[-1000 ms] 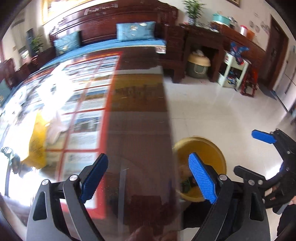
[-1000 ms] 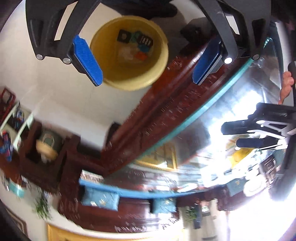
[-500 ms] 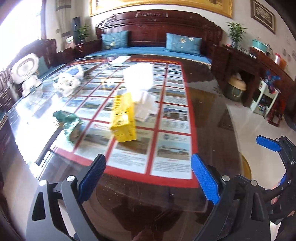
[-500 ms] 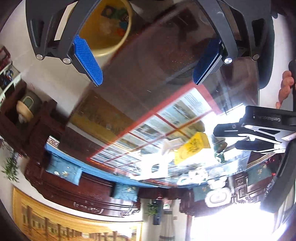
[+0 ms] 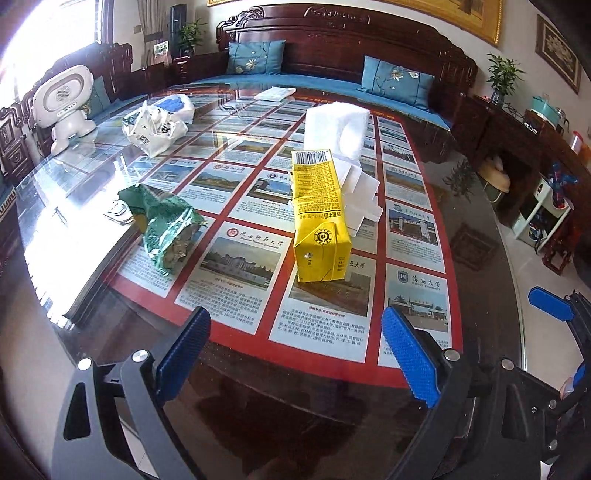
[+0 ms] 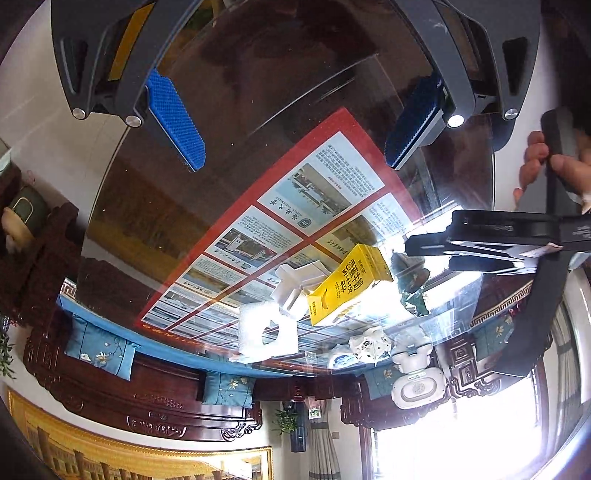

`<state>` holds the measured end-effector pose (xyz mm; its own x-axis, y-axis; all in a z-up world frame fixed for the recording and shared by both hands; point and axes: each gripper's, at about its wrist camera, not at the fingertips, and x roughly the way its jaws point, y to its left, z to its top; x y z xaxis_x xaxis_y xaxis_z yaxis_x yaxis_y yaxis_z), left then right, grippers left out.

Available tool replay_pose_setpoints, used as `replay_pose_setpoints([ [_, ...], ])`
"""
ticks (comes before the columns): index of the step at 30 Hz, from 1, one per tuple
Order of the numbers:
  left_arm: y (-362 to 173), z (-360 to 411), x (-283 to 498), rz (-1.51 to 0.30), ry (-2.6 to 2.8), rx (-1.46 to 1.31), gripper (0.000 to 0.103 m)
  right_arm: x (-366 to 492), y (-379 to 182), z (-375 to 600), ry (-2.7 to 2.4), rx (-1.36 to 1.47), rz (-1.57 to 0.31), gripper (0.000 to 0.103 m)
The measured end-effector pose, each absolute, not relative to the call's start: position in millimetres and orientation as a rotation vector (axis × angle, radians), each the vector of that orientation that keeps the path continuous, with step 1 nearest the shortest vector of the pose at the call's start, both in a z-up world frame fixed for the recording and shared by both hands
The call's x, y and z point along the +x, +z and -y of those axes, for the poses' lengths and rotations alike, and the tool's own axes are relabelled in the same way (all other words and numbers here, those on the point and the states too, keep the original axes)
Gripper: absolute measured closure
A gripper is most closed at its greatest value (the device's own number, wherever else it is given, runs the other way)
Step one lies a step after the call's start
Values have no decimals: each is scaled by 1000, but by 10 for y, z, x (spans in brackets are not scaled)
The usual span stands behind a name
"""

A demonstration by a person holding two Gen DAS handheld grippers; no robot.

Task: Collect trash
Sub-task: 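Move both tools back toward the table, then grasp the yellow milk carton with the left tool while the right tool grasps the green wrapper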

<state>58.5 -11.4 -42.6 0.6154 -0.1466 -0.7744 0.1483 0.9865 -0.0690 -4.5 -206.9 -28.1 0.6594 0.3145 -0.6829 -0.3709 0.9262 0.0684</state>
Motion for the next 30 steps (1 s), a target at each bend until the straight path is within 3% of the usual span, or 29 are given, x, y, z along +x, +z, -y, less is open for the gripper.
replay_pose_setpoints([
  [10,-565,223,1144,-925,-185,-49,14,215,-369,2158,390,-39,-788,8],
  [12,-597,228,1226,-937,-178,-47,24,267,-399,2177,390,-32,-801,8],
  [17,-672,208,1351,-973,-215,-104,64,355,-447,2191,396,-19,-816,8],
  [30,-360,-345,771,-844,-152,-134,64,387,-368,1769,460,-65,-807,8],
])
